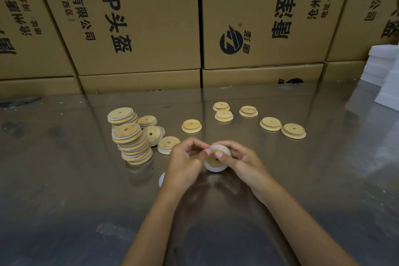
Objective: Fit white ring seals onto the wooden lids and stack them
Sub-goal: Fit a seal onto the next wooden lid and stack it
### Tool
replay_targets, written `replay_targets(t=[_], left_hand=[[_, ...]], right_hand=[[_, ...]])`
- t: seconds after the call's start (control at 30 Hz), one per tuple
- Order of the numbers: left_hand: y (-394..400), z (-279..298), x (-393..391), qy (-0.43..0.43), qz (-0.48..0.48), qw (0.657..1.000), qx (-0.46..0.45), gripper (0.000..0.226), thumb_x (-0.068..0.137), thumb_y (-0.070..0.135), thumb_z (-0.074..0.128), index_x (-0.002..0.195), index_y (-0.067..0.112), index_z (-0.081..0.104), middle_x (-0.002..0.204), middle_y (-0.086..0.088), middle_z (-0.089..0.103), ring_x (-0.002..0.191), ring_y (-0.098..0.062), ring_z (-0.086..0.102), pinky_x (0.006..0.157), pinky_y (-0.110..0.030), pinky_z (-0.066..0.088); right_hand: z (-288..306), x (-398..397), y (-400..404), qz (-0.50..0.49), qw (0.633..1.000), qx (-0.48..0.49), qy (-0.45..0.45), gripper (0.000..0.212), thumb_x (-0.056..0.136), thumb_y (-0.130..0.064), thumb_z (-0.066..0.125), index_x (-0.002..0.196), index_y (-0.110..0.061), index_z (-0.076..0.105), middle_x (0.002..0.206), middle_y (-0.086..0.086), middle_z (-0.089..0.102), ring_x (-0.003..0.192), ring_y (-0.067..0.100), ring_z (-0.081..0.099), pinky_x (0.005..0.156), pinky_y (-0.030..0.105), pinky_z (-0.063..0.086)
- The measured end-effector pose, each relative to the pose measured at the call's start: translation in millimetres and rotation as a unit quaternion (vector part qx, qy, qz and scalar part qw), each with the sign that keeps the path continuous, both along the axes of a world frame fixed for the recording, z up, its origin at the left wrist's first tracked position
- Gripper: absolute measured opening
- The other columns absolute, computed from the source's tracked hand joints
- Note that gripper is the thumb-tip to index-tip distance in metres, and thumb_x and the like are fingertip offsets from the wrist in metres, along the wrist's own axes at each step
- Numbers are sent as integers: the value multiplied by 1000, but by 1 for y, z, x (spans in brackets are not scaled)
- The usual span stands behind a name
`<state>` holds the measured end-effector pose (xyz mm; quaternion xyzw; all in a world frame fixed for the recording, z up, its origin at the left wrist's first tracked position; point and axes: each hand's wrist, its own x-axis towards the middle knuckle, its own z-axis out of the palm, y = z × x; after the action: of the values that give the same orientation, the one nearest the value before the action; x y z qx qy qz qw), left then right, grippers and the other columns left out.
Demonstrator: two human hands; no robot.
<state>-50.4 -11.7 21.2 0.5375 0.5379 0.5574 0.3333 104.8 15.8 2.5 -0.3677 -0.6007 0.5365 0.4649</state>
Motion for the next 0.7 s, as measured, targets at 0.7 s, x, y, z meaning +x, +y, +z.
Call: replay_targets(t=[0.7], left_hand=[[2,2,-3,-133,-29,985,-107,13,88,0,63,77,3,70,83,-18,74,74,-26,70,70,-35,60]], right_hand=[[3,11,-2,33,997,-46,52,25,95,-17,62,117,-6,70,113,14,74,102,20,67,96,32,49]])
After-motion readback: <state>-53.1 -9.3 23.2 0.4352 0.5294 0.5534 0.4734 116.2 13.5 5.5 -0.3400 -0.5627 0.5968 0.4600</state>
